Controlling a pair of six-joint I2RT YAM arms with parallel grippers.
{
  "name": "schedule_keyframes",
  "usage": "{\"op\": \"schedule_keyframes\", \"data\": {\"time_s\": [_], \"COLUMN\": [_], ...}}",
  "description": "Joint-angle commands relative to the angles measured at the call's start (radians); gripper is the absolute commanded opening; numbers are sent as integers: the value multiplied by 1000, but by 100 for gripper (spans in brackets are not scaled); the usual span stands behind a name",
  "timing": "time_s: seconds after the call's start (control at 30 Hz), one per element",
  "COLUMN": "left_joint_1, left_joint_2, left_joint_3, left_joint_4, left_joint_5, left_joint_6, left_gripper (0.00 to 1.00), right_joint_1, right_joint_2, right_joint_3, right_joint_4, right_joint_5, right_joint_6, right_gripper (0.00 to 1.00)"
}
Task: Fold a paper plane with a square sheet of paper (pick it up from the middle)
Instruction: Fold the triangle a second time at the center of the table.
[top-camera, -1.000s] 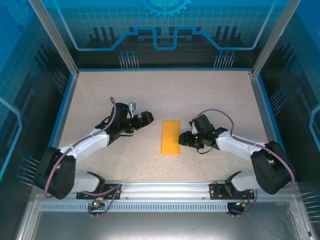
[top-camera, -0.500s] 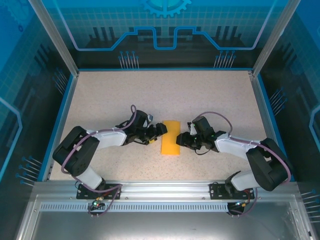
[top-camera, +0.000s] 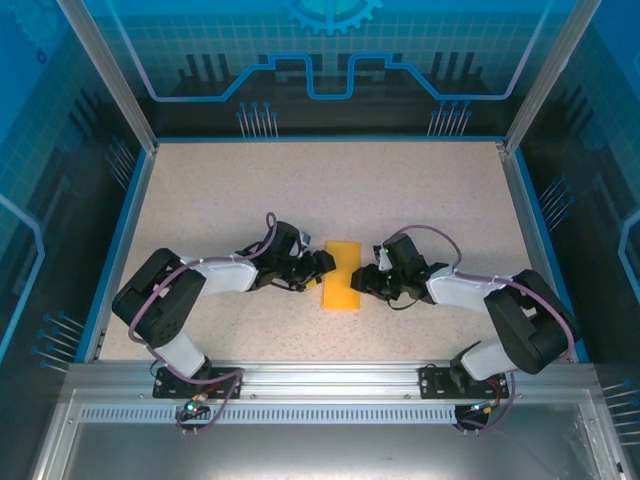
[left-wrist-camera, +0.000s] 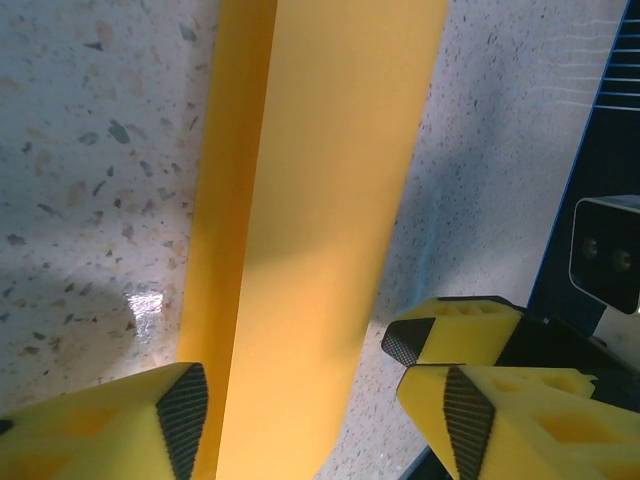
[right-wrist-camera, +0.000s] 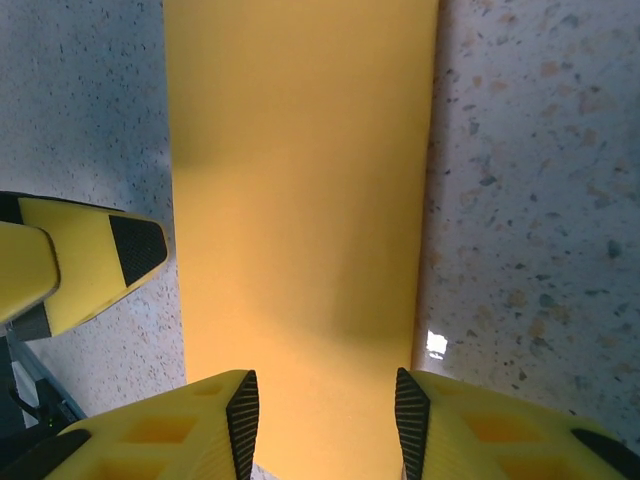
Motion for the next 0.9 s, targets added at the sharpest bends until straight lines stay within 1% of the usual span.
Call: {"op": "schedule_keyframes", "data": {"time_s": [0.0,0.07,0.2,0.33,0.4,0.53,0.87], "left_joint_1": [-12,-13,-13,-13,-14,-14,-14], "left_joint_2": [13,18,28,55,65,78,84], "left_joint_3": [31,31,31,51,49,56,59], "left_joint_4": [-43,-46,-59,-75,-52,-21,19], "left_joint_5": [25,24,20,41,59,93,119], "left_joint_6": [8,11,10,20,16,12,-7], "left_gripper": [64,60,56,52,49,47,43], "right_joint_1": [4,3,4,4,4,4,3], "right_joint_2": [15,17,21,34,40,50,39], "right_joint_3": [-11,-15,-16,-18,-20,-20,-28], "right_joint_4": [31,40,48,55,64,74,74], "right_joint_5": [-25,-25,-29,-32,-37,-43,-47], "right_joint_6": [14,17,19,23,25,24,15], "right_gripper": [43,43,43,43,43,43,43]}}
